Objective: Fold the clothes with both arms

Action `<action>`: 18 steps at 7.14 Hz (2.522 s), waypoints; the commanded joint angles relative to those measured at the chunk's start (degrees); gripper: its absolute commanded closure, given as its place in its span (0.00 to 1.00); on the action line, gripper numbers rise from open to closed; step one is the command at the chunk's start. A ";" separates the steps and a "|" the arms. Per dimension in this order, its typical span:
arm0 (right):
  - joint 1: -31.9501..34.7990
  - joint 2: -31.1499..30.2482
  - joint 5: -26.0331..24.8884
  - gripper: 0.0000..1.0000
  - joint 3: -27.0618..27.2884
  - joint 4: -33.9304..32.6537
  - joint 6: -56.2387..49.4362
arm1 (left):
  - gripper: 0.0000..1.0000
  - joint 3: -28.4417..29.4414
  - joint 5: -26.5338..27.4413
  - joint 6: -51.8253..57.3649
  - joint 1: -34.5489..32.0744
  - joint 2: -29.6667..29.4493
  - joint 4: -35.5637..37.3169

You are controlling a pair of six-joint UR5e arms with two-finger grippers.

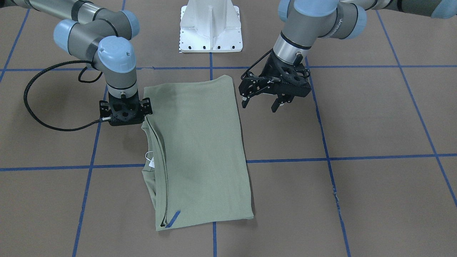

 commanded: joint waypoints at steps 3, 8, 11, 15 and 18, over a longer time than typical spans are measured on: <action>1.20 8.00 0.16 0.00 -15.20 11.90 -2.02 | 0.00 -0.14 0.32 0.13 -0.04 -0.11 -0.01; 2.42 7.66 0.94 0.00 -16.55 12.31 -3.24 | 0.00 -0.05 0.23 0.04 -0.04 -0.20 -0.09; 6.11 4.85 2.97 0.00 -16.55 12.31 -7.71 | 0.00 -0.05 0.23 -0.05 -0.04 -0.64 -0.09; 11.30 3.78 8.85 0.00 -15.76 12.05 -11.34 | 0.00 -0.05 0.23 -0.22 -0.04 -1.17 -0.09; 11.66 1.69 12.80 0.00 -7.80 11.87 -9.93 | 0.00 -0.14 -0.65 -9.75 4.85 -0.47 -0.18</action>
